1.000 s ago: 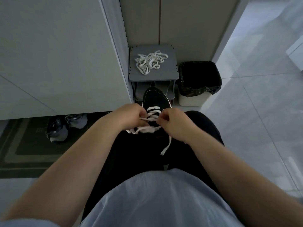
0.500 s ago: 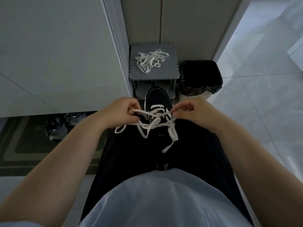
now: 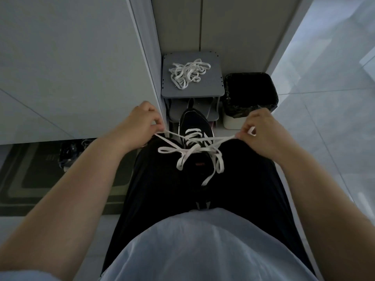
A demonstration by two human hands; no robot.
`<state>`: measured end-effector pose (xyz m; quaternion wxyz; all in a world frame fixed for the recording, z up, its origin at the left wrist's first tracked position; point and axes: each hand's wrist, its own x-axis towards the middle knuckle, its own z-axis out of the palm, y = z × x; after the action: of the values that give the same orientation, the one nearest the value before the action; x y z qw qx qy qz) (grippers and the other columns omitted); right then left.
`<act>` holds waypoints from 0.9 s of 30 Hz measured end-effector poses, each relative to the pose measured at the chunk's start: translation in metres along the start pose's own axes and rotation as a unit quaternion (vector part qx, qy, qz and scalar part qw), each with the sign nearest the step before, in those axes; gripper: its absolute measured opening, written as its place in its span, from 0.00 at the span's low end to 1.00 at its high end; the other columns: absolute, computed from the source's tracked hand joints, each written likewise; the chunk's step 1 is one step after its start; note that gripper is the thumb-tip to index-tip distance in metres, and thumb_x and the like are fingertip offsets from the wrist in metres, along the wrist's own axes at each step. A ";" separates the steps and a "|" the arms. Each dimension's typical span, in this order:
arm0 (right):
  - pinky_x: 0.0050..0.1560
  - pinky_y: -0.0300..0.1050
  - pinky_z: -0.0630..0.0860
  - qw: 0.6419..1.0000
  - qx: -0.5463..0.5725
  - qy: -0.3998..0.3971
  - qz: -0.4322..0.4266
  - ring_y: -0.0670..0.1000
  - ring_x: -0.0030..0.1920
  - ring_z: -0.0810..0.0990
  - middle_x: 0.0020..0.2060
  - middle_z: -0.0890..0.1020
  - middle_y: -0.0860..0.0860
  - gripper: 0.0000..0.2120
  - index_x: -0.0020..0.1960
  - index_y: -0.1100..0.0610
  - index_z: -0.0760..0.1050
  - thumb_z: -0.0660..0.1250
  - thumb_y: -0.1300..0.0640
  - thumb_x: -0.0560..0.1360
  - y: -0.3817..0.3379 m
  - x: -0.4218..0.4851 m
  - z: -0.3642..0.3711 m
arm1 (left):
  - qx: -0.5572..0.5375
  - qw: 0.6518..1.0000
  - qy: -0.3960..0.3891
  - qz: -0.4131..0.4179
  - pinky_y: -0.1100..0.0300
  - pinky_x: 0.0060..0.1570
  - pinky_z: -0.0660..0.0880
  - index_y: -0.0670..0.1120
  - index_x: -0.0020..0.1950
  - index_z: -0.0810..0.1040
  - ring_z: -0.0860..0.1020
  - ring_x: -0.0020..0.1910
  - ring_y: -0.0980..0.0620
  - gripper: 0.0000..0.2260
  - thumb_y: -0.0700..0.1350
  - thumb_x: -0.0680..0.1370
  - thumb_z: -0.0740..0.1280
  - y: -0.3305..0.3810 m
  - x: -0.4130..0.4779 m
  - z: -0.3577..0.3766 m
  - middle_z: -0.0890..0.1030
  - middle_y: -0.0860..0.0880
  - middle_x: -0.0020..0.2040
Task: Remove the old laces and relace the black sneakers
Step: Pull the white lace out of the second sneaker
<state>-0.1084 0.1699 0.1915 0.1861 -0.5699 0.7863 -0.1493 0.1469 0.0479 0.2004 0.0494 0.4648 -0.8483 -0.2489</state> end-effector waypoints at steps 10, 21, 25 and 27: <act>0.61 0.46 0.62 0.987 -0.017 -0.024 -0.155 0.51 0.56 0.72 0.50 0.81 0.47 0.09 0.54 0.49 0.79 0.62 0.53 0.78 -0.034 0.000 0.039 | 0.053 0.994 -0.037 0.093 0.50 0.69 0.57 0.54 0.45 0.82 0.56 0.69 0.48 0.03 0.49 0.74 0.68 0.020 -0.004 0.041 0.66 0.52 0.67; 0.45 0.34 0.70 0.975 0.122 -0.148 -0.109 0.39 0.39 0.76 0.36 0.80 0.44 0.05 0.39 0.50 0.79 0.69 0.53 0.74 -0.029 -0.004 0.007 | 0.057 0.991 -0.041 0.116 0.54 0.68 0.57 0.51 0.46 0.82 0.62 0.68 0.49 0.06 0.50 0.75 0.66 0.012 -0.007 0.045 0.71 0.53 0.66; 0.36 0.25 0.67 0.952 0.305 0.011 -0.036 0.37 0.33 0.73 0.30 0.78 0.41 0.11 0.37 0.46 0.78 0.66 0.58 0.76 0.002 -0.016 -0.036 | -0.247 0.954 0.172 -0.010 0.69 0.52 0.68 0.47 0.39 0.75 0.76 0.49 0.58 0.10 0.36 0.77 0.62 0.001 -0.011 0.003 0.79 0.51 0.49; 0.35 0.30 0.66 0.951 0.309 0.012 -0.019 0.41 0.33 0.71 0.31 0.77 0.46 0.10 0.37 0.48 0.78 0.65 0.57 0.76 0.017 -0.022 -0.049 | -0.434 0.852 0.281 -0.076 0.65 0.52 0.73 0.47 0.38 0.71 0.78 0.44 0.59 0.13 0.35 0.80 0.57 -0.009 -0.017 -0.021 0.80 0.54 0.41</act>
<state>-0.1388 0.1973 0.2305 0.3406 -0.4979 0.6926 -0.3955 0.1698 0.0498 0.2172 0.4638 0.5090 -0.5658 -0.4535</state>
